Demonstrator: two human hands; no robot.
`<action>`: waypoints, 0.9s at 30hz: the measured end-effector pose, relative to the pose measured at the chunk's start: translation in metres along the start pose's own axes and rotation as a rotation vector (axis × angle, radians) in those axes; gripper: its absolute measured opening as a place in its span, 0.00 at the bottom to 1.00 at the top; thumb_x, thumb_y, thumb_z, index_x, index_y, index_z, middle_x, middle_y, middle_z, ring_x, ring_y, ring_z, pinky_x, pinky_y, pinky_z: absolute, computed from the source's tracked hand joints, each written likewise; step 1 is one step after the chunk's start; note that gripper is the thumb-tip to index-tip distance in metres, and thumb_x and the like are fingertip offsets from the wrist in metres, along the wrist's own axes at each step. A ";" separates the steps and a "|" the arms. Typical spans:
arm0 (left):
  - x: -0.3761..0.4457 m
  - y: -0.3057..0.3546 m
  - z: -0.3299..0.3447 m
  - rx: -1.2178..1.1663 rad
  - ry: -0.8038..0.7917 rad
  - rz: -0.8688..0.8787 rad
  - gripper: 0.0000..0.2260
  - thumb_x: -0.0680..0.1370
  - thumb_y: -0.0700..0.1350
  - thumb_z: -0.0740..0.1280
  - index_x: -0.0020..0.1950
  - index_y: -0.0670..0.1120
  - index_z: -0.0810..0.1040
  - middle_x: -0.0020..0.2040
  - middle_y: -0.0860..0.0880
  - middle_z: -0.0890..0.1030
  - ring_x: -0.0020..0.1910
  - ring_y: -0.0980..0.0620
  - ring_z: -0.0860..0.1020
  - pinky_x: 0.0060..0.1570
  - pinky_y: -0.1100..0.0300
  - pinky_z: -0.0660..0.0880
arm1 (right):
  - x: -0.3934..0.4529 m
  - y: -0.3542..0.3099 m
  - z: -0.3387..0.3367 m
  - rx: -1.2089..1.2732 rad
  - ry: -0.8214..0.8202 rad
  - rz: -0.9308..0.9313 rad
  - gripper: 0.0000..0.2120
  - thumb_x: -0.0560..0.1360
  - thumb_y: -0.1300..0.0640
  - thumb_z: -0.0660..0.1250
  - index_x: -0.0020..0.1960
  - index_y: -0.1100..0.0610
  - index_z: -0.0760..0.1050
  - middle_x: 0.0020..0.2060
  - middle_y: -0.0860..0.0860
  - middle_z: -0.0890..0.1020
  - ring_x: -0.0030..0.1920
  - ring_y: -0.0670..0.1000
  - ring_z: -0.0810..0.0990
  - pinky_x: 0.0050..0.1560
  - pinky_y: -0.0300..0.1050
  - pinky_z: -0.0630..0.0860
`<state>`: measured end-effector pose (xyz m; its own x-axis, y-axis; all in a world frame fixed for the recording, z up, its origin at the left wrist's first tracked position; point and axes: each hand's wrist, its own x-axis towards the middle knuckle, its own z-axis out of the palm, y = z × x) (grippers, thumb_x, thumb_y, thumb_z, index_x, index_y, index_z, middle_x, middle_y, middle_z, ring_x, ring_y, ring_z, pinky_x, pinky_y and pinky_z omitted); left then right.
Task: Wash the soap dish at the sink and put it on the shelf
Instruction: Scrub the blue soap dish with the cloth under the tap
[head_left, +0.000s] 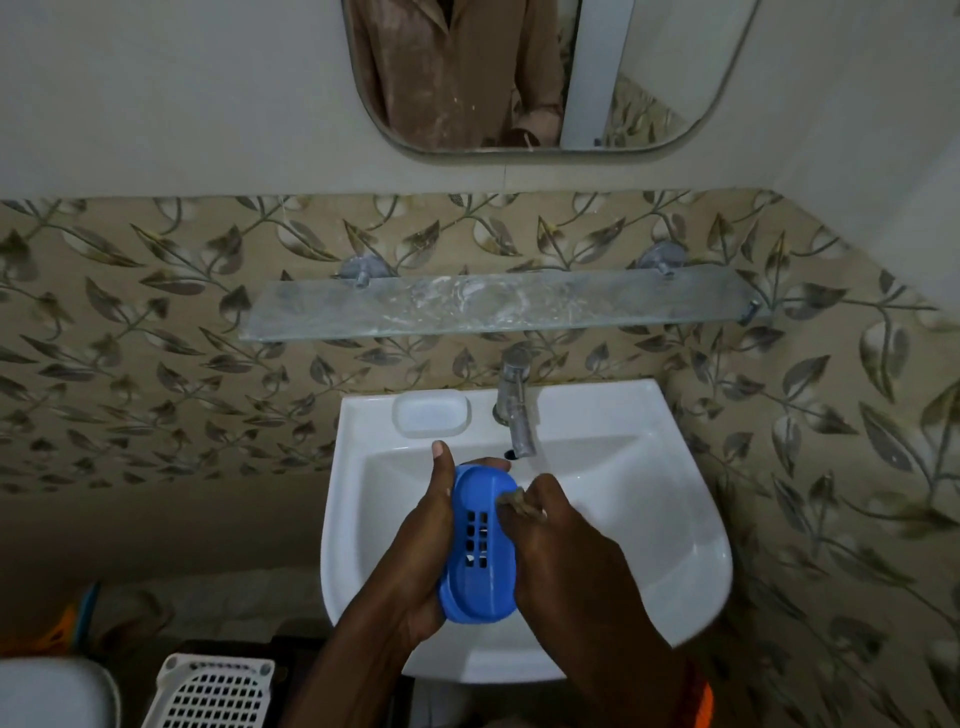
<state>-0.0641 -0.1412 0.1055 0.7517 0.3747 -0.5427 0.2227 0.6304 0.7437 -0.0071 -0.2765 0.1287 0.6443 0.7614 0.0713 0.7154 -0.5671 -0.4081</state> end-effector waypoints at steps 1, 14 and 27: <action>0.001 0.000 -0.001 -0.014 0.000 -0.001 0.33 0.74 0.73 0.55 0.57 0.52 0.87 0.52 0.39 0.87 0.46 0.43 0.86 0.48 0.49 0.83 | -0.003 0.003 0.000 0.018 -0.022 -0.025 0.09 0.81 0.55 0.61 0.61 0.50 0.72 0.51 0.45 0.71 0.41 0.45 0.76 0.37 0.35 0.71; 0.005 0.006 -0.004 -0.038 -0.061 -0.024 0.34 0.75 0.74 0.54 0.59 0.51 0.86 0.52 0.40 0.87 0.46 0.44 0.87 0.41 0.52 0.83 | 0.003 0.002 -0.007 0.120 -0.016 -0.136 0.12 0.80 0.55 0.65 0.63 0.50 0.77 0.54 0.46 0.73 0.44 0.43 0.75 0.46 0.34 0.78; 0.002 -0.006 -0.001 -0.107 -0.100 -0.087 0.35 0.75 0.74 0.55 0.56 0.49 0.87 0.53 0.39 0.87 0.48 0.43 0.87 0.42 0.51 0.83 | 0.008 0.008 -0.030 0.175 -0.003 -0.216 0.11 0.80 0.57 0.65 0.60 0.55 0.80 0.53 0.49 0.77 0.46 0.47 0.81 0.49 0.42 0.82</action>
<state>-0.0644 -0.1441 0.0995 0.7916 0.2496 -0.5577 0.2261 0.7283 0.6469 0.0117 -0.2842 0.1533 0.4806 0.8600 0.1717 0.7786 -0.3284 -0.5348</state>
